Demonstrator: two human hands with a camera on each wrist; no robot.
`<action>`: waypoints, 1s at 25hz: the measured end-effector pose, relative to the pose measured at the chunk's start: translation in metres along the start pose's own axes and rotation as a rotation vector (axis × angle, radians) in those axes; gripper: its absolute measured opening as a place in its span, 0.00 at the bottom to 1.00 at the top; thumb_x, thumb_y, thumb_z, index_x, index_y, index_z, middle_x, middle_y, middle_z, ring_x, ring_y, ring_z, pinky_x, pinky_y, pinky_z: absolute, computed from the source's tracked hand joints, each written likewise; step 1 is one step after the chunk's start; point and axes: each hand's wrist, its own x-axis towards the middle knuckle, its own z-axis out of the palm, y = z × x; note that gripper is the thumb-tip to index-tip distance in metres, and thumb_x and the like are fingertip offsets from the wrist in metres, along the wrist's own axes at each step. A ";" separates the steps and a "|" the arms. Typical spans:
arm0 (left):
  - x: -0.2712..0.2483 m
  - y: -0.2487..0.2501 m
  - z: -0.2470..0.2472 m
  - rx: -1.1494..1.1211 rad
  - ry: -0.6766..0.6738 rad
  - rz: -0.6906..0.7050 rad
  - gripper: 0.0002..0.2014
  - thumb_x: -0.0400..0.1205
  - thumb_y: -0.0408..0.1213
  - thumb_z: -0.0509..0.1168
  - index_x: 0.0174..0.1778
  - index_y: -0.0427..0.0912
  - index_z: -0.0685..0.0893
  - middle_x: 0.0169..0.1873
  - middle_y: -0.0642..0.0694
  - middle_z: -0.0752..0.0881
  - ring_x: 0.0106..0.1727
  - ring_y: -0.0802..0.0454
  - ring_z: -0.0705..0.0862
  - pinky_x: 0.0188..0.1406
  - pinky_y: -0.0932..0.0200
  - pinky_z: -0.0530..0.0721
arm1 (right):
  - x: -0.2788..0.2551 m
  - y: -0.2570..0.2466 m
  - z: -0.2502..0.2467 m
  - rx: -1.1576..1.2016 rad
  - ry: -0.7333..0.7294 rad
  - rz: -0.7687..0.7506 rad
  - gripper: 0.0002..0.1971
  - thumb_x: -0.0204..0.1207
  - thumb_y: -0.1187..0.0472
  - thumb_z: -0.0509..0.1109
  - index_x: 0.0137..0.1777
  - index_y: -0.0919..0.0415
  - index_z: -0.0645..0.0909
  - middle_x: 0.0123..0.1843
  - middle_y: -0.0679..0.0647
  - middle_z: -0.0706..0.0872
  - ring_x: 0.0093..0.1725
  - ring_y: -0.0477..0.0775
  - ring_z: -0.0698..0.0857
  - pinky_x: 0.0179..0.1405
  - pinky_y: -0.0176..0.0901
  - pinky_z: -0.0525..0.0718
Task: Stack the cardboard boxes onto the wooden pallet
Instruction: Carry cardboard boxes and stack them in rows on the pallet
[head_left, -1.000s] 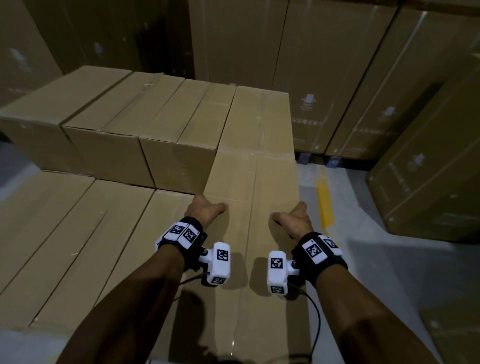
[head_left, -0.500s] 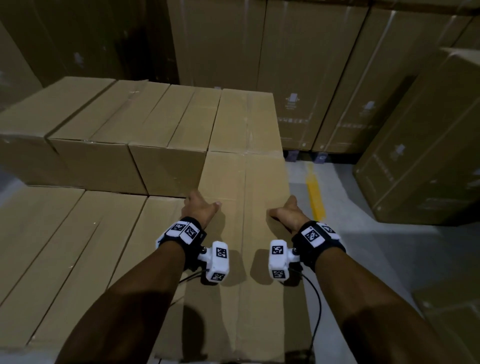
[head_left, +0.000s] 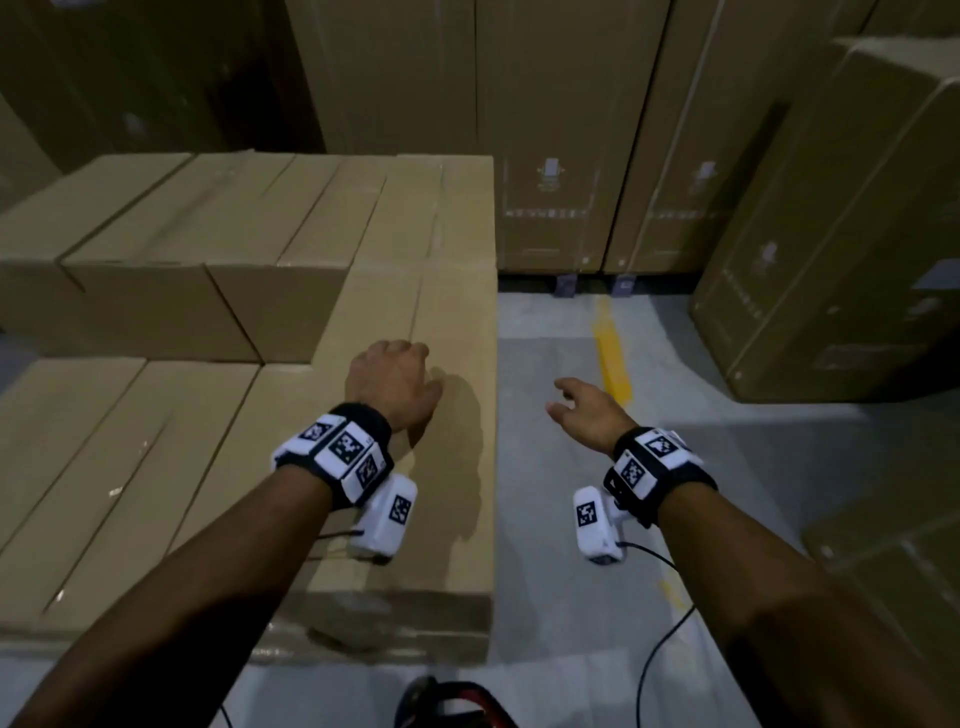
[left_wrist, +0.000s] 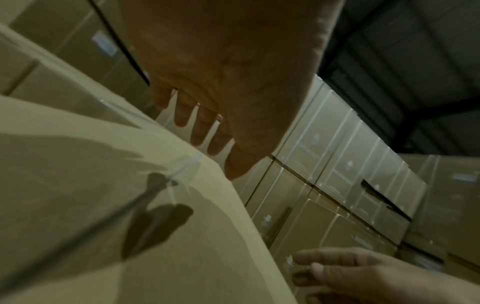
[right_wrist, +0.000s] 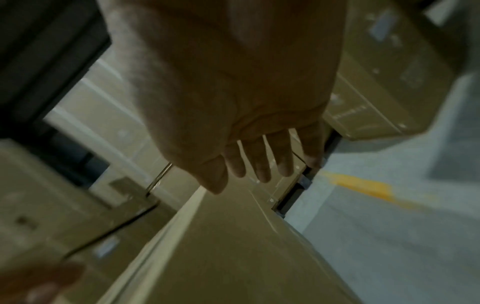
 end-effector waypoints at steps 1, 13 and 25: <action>-0.011 0.019 -0.002 0.044 -0.022 -0.010 0.27 0.85 0.54 0.59 0.77 0.43 0.73 0.73 0.40 0.78 0.73 0.39 0.73 0.70 0.45 0.75 | -0.008 0.017 -0.005 -0.082 -0.014 -0.035 0.28 0.88 0.51 0.63 0.85 0.59 0.64 0.83 0.60 0.70 0.81 0.62 0.71 0.78 0.54 0.71; -0.111 0.233 0.037 0.206 -0.072 -0.100 0.24 0.85 0.51 0.57 0.74 0.42 0.74 0.75 0.39 0.75 0.79 0.39 0.66 0.79 0.43 0.63 | -0.073 0.151 -0.070 -0.307 -0.087 -0.230 0.30 0.86 0.50 0.62 0.86 0.57 0.62 0.83 0.61 0.69 0.80 0.65 0.71 0.77 0.59 0.73; -0.022 0.253 0.123 0.138 -0.048 -0.213 0.26 0.86 0.46 0.56 0.80 0.42 0.67 0.83 0.39 0.63 0.86 0.39 0.55 0.85 0.40 0.52 | 0.040 0.167 -0.098 -0.330 -0.108 -0.298 0.28 0.87 0.50 0.61 0.85 0.56 0.63 0.84 0.59 0.67 0.80 0.64 0.70 0.77 0.58 0.72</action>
